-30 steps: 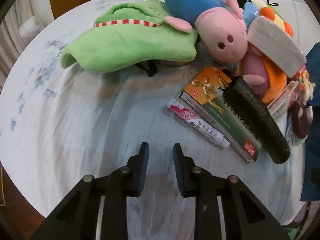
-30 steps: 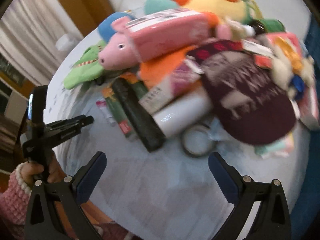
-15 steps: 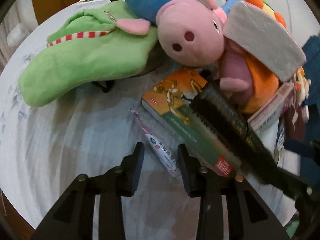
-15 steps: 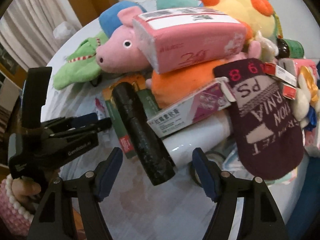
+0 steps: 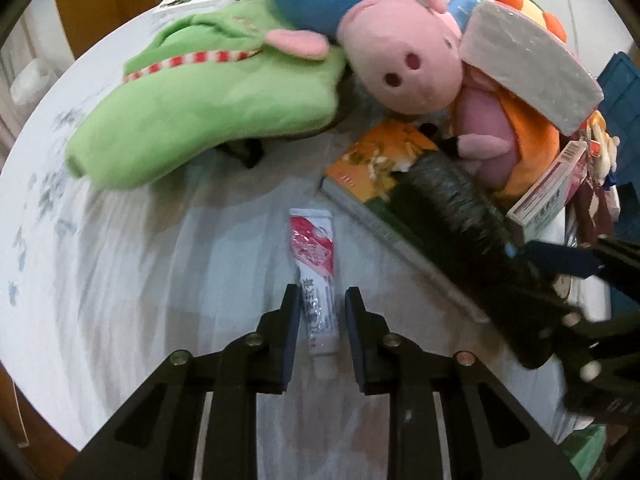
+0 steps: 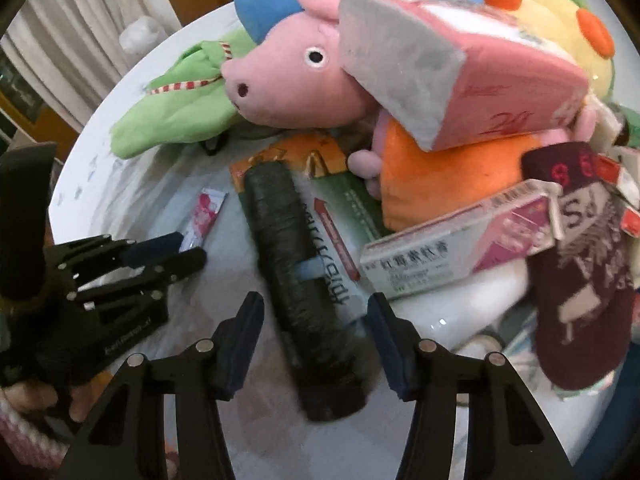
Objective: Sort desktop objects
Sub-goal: 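Grasp the red-white ointment tube with the left gripper while the right gripper grasps the black roll, then carry the tube and black roll over the blue crate and open both grippers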
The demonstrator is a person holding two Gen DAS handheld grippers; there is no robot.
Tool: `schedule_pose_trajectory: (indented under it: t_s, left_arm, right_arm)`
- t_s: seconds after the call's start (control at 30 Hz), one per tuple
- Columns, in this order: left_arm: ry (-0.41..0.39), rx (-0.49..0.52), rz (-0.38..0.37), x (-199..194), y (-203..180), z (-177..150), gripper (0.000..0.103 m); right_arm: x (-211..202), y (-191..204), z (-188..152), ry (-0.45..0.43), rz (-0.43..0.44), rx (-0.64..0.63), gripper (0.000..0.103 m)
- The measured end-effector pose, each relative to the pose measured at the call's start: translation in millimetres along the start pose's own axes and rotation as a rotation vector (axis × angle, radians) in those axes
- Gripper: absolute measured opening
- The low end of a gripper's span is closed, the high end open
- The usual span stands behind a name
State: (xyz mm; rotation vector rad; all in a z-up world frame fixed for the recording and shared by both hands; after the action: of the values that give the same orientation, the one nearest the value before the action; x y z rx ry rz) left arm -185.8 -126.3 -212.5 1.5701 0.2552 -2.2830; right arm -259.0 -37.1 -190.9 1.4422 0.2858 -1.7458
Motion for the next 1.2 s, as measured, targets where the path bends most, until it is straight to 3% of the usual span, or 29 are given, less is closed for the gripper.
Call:
schedule_pose_trajectory:
  t_s: [0.03,0.13,0.2,0.5,0.63,0.83,0.97,1.2]
  left_arm:
    - [0.001,0.006,0.01,-1,-3,1,0.017]
    - [0.003,0.005,0.018,-9,-9,1,0.017]
    - [-0.026,0.013,0.03,-24,-13,-1,0.017]
    - [-0.187,0.029,0.042,-114,-34,0,0.017]
    - [-0.249,0.053,0.03,-114,-2,14,0.017]
    - [-0.322,0.103,0.0,-120,-32,30,0.017]
    - [-0.353,0.139,-0.017,-134,-53,30,0.017]
    - [-0.433,0.22,-0.08,-167,-94,35,0.017]
  right_arm:
    - [4,-1,1,0.005,0.013,0.006,0.055]
    - [10,1,-1,0.012,0.034,0.011,0.037]
    - [7,5,-2,-0.001,0.024,0.0,0.034]
    - [-48,18,-9,-0.103,0.095,-0.015,0.031]
    - [-80,23,-11,-0.179,0.086,-0.027,0.028]
    - [-139,10,-25,-0.291,0.034,-0.021,0.027]
    - [-155,-8,-38,-0.329,0.016,0.031,0.027]
    - [-218,-21,-60,-0.458,-0.05,0.074,0.027]
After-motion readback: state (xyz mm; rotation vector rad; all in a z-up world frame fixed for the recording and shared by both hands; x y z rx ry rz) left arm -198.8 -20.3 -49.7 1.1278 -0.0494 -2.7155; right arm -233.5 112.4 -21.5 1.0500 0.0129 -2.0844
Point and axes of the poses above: each gripper's, at about its wrist camera, not at the fingertips, and x roughly the way its jaws point, y to its left, z to its top, the point moved 1 cm from there along x, roughly the way its jaws point, and after that the axes turned 12 degrees about z, right-handed, at the moved point
